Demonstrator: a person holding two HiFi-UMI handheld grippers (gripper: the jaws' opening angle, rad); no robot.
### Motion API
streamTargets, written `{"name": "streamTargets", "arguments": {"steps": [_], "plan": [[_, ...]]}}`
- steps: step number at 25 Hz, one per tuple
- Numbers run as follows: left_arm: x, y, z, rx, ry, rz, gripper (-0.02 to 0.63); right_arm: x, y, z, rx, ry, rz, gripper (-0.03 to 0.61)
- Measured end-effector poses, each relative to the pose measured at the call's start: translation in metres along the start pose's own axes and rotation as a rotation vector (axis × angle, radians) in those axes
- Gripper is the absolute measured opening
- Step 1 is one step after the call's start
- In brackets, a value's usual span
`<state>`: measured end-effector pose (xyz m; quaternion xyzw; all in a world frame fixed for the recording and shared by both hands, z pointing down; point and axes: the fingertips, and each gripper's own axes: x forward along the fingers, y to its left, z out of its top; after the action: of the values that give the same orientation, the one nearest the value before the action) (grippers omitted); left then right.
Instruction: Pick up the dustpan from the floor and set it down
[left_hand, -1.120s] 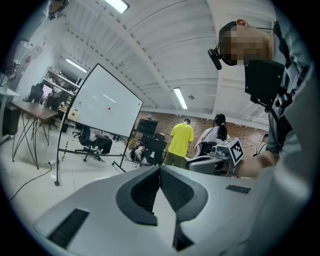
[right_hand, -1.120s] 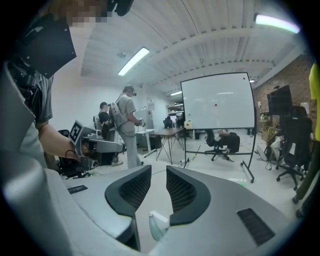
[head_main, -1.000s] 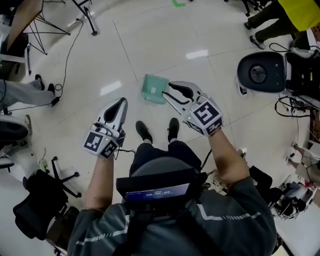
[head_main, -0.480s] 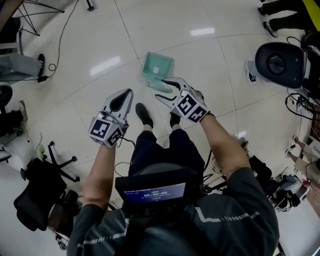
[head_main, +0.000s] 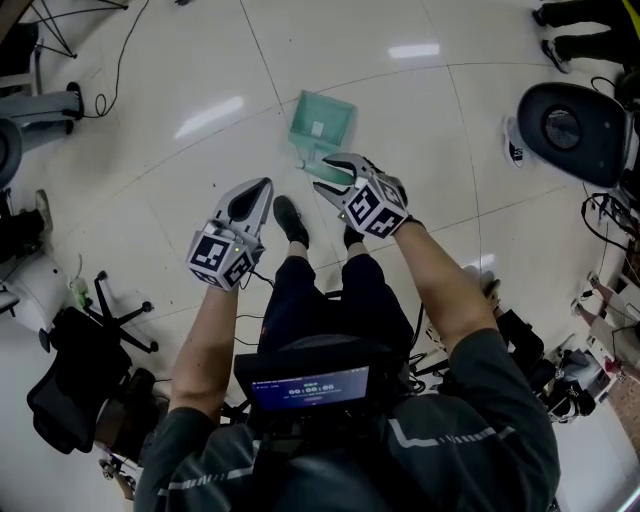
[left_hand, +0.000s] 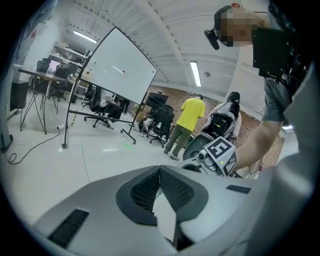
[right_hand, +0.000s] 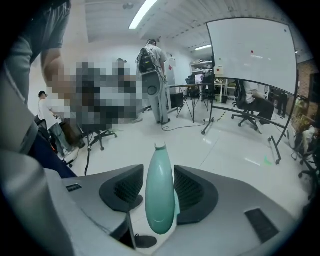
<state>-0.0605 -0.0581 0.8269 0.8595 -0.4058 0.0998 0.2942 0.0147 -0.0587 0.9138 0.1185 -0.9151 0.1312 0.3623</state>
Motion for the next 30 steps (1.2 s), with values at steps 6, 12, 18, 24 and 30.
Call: {"name": "streamTargets", "arguments": {"steps": [6, 12, 18, 24, 30], "plan": [[0.007, 0.008, -0.015, 0.004, 0.022, 0.014, 0.017, 0.007, -0.006, -0.006, 0.004, -0.025, -0.005, 0.163], [-0.006, 0.008, -0.001, -0.003, -0.002, 0.016, 0.017, 0.001, -0.010, 0.010, 0.004, -0.037, -0.030, 0.158], [-0.061, -0.015, 0.080, 0.036, -0.079, 0.056, 0.015, -0.085, 0.009, 0.100, -0.033, -0.141, 0.009, 0.156], [-0.150, -0.093, 0.201, 0.062, -0.221, 0.039, 0.014, -0.239, 0.081, 0.211, -0.086, -0.226, 0.091, 0.156], [-0.228, -0.204, 0.309, 0.137, -0.345, -0.095, 0.012, -0.375, 0.144, 0.312, -0.203, -0.342, 0.097, 0.156]]}}
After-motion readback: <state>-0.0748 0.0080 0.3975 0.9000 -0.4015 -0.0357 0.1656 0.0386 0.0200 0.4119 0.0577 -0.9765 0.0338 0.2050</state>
